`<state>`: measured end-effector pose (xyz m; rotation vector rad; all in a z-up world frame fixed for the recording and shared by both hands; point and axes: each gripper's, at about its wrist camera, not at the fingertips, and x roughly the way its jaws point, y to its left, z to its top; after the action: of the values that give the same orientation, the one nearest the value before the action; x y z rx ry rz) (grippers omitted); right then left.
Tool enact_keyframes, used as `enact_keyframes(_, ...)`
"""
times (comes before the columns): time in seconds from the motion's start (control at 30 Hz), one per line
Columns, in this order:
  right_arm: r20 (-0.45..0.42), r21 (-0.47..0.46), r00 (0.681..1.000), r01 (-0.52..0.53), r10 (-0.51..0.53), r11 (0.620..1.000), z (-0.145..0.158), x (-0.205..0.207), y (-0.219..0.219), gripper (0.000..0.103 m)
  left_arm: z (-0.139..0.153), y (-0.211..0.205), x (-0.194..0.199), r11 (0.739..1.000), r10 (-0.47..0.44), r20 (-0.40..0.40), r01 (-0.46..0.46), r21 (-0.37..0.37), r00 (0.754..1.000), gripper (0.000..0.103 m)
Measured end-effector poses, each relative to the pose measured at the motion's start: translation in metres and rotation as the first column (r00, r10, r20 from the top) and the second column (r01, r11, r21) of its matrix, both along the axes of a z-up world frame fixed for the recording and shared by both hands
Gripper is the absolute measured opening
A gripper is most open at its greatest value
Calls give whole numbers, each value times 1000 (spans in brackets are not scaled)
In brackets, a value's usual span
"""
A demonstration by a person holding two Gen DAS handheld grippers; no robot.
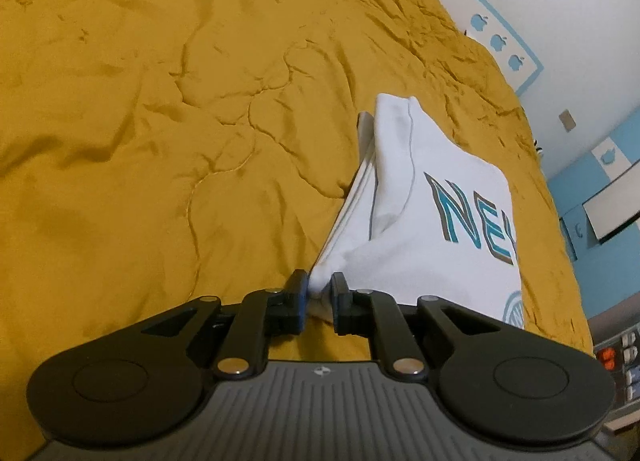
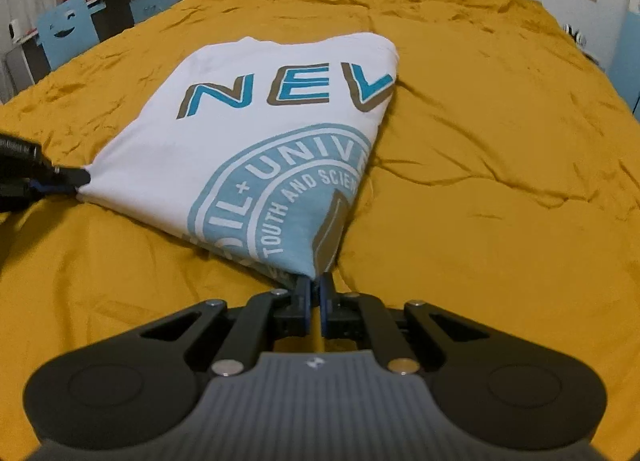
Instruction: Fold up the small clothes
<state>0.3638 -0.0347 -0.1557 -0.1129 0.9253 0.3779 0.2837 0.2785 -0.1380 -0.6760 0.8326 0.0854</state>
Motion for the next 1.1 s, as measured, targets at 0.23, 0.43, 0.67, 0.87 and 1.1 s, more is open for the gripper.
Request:
enact_keyframes(0.23, -88, 142, 992, 97, -85, 985, 23, -9, -37, 5, 25, 17, -20, 998, 38, 38, -36, -47, 999, 37)
enact_keyframes(0.43, -238, 441, 956, 265, -173, 858, 30, 7, -72, 42, 17, 25, -12, 975, 64, 31, -57, -213, 997, 62)
enact_keyframes(0.67, -485, 589, 848, 497, -213, 637, -25, 35, -86, 44, -23, 24, 1, 927, 123, -11, -119, -355, 992, 63)
enact_keyframes(0.87, -537, 618, 825, 527, -176, 584, -50, 45, -75, 33, -36, 26, 13, 915, 116, -8, -110, -387, 993, 37)
enact_keyframes(1.1, -464, 646, 868, 468, -177, 603, -20, 44, -78, 9, 5, 13, 5, 961, 101, 67, -80, -265, 993, 17)
